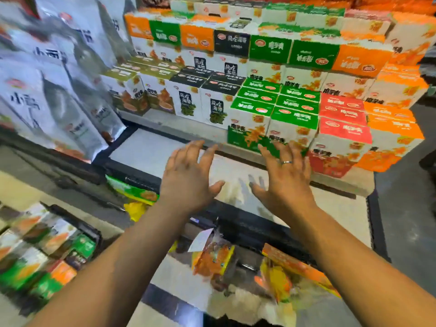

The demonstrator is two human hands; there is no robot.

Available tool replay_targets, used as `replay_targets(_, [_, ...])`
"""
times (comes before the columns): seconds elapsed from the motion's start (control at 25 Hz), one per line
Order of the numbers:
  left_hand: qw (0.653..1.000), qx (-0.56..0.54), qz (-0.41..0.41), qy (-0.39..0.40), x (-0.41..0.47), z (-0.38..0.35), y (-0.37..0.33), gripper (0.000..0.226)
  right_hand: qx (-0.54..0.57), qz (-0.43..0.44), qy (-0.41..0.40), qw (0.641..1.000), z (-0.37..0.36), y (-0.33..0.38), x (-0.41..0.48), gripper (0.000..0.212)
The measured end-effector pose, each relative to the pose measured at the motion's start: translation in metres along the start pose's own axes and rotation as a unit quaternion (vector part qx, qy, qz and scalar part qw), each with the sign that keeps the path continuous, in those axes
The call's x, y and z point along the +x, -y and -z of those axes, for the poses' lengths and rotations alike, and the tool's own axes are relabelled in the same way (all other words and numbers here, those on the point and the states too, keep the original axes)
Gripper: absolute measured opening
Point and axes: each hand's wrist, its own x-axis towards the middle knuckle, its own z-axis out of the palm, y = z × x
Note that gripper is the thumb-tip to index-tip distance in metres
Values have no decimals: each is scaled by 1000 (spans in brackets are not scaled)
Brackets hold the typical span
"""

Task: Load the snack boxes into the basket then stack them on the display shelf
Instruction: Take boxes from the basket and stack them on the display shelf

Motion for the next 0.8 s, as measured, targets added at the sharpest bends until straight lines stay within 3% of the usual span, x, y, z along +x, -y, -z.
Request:
replay_targets(0.36, [980,28,199,5,-193,30,181,78,21,209,60,976,-77,225,-55,78])
replay_targets(0.8, [898,41,433,65,-318,16,320,86,31,376,148,914,-182,416,-56,80])
